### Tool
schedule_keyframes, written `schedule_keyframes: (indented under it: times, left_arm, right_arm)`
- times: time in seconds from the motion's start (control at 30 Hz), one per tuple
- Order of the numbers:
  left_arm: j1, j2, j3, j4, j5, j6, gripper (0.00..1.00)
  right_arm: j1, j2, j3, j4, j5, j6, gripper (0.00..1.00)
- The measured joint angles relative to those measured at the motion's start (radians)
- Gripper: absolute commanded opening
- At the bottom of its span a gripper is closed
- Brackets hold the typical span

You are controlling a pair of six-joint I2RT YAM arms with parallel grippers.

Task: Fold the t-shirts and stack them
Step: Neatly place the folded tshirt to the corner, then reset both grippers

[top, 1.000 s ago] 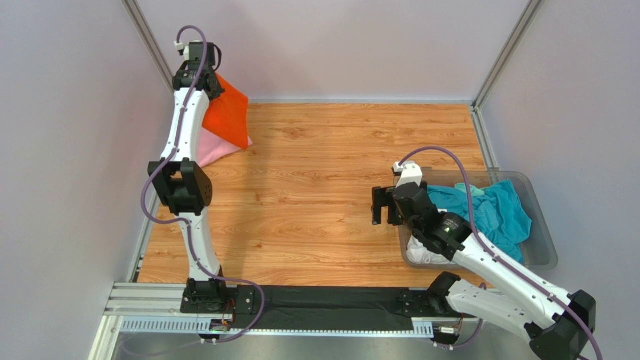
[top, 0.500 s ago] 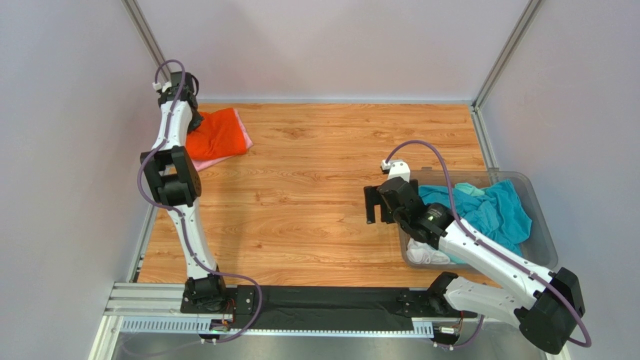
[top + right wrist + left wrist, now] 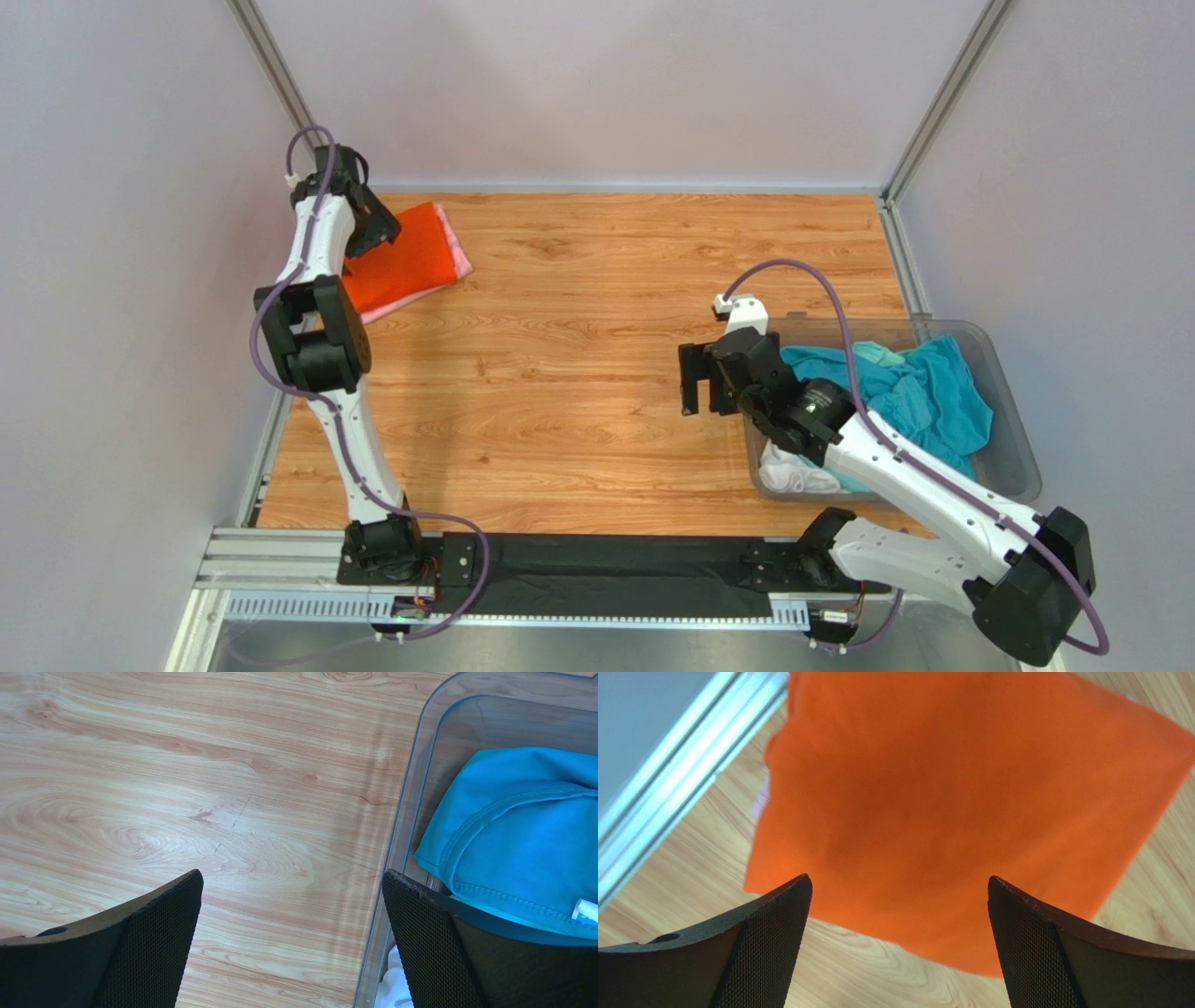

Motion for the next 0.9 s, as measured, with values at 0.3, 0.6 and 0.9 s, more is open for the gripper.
schedule_keyframes:
  times: [0.3, 0.6, 0.9]
  left_arm:
    - [-0.177, -0.325, -0.409, 0.099, 0.055, -0.036, 1.0]
    - [-0.444, -1.001, -1.023, 0.308, 0.116, -0.073, 1.0]
    - [-0.623, -1.586, -1.562, 0.409, 0.286, -0.098, 1.0]
  right_arm:
    - [0.0, -0.156, -0.011, -0.036, -0.053, 0.034, 1.0]
    - [0.0, -0.3, -0.111, -0.08, -0.114, 0.097, 1.0]
    - [0.0, -0.395, -0.203, -0.052, -0.159, 0.138, 1.0]
